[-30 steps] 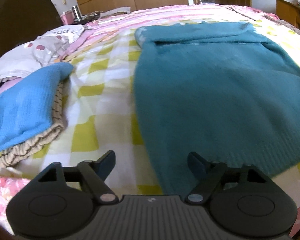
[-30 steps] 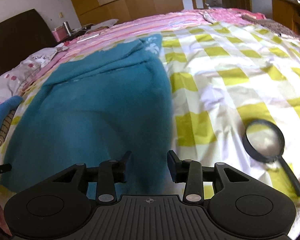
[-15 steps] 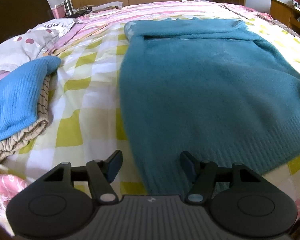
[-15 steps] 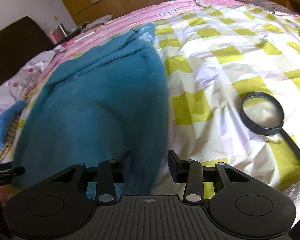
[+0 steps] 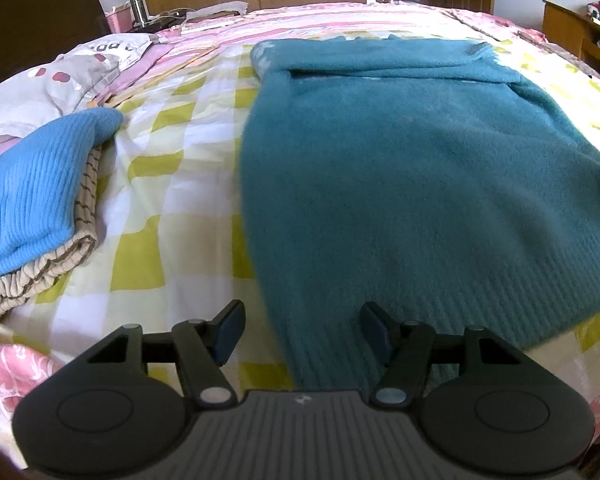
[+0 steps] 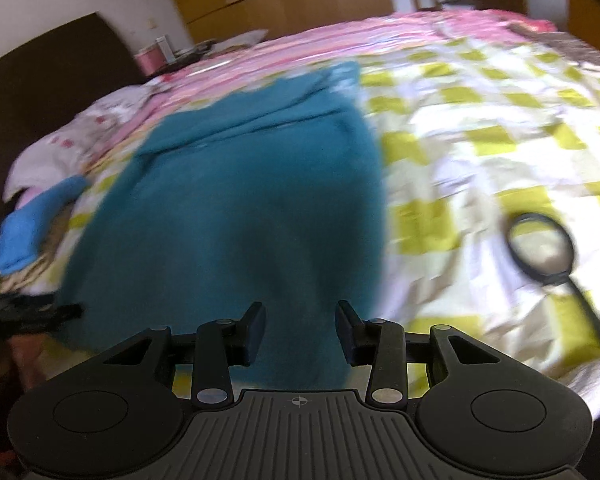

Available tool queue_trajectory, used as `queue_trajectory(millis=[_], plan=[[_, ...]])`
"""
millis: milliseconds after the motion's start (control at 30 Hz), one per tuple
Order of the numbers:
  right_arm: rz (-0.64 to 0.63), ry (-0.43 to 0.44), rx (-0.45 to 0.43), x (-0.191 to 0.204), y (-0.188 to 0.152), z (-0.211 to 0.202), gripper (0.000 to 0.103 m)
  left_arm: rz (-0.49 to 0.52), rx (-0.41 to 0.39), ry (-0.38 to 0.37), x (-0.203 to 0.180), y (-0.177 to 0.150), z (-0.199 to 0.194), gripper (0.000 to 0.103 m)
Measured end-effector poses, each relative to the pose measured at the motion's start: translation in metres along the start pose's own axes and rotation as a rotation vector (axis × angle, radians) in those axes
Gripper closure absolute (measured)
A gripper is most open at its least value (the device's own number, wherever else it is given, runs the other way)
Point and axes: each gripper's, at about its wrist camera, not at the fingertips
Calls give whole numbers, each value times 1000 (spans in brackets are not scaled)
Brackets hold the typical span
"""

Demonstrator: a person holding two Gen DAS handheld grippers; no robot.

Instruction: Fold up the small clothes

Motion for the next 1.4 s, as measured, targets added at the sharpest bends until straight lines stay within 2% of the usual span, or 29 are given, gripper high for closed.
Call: queue_trajectory(millis=[100,333,567,700,767,833,900,1000,1067,1233,1333,1400], plan=[[-73,9,26,17,-6,7,65,-5,-2,-5,2,-1,-1,34],[-224,-83,70,36,-9,27,65,-21,-10,-13,6,-1,-3,34],[-427,-89,106,56,-15,39,65,-2,-3,-24,4,-2,-3,34],[-501,-101,107,63,-15,47,65,1,-4,-28,4,-2,-4,34],[-488,-109,83,64,-14,47,66,-4,-4,-27,5,-2,-3,34],[-436,-91,73,61,-9,47,73,-7,-3,-28,5,-2,-2,34],[-416,-88,67,61,-5,49,88,-8,-5,-31,5,-2,-3,34],[-399,-79,60,64,-3,50,97,-9,-12,-32,5,-2,-5,34],[-360,-51,56,65,0,46,98,-4,-24,-30,5,-3,-9,34],[-277,85,71,72,9,20,98,27,-50,-38,4,-8,-26,34],[-294,96,73,73,10,10,98,39,-53,-33,4,-10,-30,34],[-300,86,129,67,10,21,98,37,-43,-32,4,-9,-27,34]])
Point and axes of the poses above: each gripper's, at about its wrist camera, not at the fingertips, and z roughly the way its jaws point, x to its left, y to its top, and after that the axes turned 4 degrees about x, right-handed
